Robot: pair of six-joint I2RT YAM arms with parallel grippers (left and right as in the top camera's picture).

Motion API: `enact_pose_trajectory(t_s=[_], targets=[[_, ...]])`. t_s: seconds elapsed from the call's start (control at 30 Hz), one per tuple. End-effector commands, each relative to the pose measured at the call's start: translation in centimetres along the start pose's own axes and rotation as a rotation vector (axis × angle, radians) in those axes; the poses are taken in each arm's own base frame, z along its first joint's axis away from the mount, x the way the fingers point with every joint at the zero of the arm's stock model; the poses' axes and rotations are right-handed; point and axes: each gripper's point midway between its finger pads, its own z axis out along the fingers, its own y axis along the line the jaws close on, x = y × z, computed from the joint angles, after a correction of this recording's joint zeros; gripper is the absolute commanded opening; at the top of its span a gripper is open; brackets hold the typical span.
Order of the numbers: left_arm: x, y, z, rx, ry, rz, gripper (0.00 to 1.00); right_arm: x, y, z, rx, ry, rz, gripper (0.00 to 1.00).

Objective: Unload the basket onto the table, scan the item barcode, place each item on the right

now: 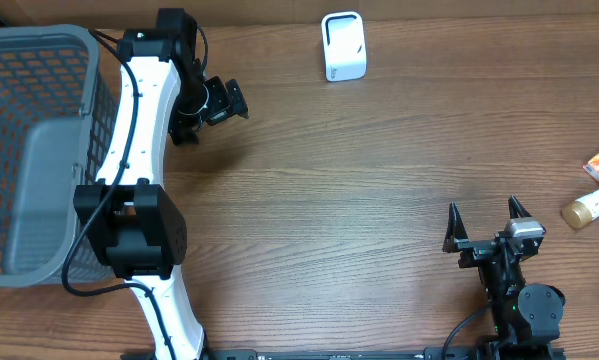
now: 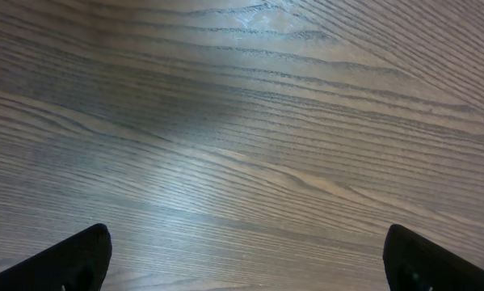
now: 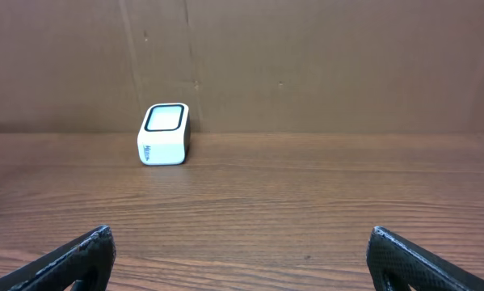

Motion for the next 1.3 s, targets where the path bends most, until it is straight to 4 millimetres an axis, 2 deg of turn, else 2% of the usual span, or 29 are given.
enact_pose_trajectory(t_s=[0.0, 0.57, 0.93, 1.03, 1.27], targets=[[-0.3, 0.0, -0.3, -0.001, -0.013, -0.017, 1.0, 0.1, 0.1, 0.0, -0.007, -0.008, 0.006, 1.0], [-0.2, 0.0, -0.3, -0.001, -0.013, -0.016, 1.0, 0.1, 0.1, 0.0, -0.007, -0.008, 0.006, 1.0], [0.7, 0.3, -0.4, -0.02, 0.019, 0.023, 1.0, 0.1, 0.1, 0.0, -0.007, -0.008, 0.006, 1.0], [1.3, -0.1, -1.6, -0.032, -0.01, 0.046, 1.0, 0.1, 0.1, 0.0, -0.007, -0.008, 0.006, 1.0], [3.0, -2.5, -6.1, 0.005, -0.248, 0.228, 1.0, 0.1, 0.1, 0.0, -0.007, -0.008, 0.006, 1.0]])
